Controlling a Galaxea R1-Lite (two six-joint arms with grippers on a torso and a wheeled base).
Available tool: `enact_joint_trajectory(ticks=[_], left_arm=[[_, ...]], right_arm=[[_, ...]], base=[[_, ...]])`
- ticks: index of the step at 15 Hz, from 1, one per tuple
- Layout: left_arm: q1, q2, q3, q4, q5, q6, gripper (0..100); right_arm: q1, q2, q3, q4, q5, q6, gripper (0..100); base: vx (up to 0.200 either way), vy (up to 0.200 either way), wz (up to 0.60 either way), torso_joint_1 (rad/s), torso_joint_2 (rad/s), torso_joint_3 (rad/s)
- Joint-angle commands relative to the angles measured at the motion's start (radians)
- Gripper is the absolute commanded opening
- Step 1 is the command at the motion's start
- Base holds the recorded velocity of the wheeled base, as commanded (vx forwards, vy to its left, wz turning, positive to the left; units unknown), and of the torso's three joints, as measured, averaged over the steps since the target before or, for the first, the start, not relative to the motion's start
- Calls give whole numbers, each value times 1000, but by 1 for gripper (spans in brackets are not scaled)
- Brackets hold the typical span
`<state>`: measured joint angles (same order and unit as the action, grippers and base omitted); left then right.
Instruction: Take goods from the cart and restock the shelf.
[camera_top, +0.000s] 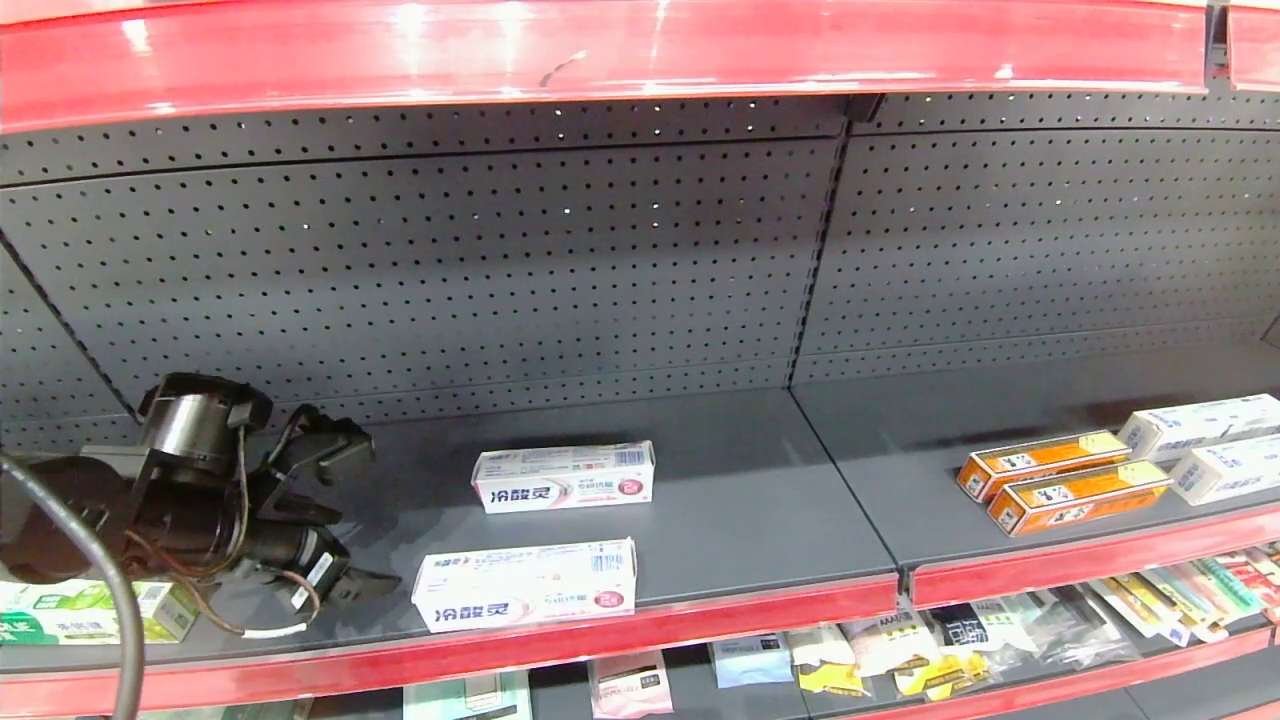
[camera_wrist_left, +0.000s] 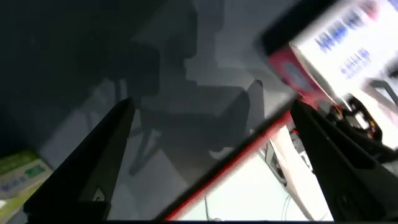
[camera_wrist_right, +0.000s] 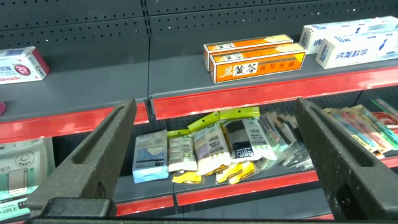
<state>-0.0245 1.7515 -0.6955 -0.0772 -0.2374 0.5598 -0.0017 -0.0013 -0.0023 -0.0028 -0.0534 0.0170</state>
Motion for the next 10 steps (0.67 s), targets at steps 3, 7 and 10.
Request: enact_joint_trajectory(ticks=[3,7,10], left_arm=[[-9,79,-27,-30,7,8,100],[-37,94,-29,-32,7,8,100],[-66,118,-58,-32,7,8,100]], right_arm=[[0,1,-1,0,0,0,100],[0,1,-1,0,0,0,100],[0,1,-1,0,1,0,100]], base=[[0,0,0,0,0,0],[0,0,0,0,0,0],[0,0,0,0,0,0]])
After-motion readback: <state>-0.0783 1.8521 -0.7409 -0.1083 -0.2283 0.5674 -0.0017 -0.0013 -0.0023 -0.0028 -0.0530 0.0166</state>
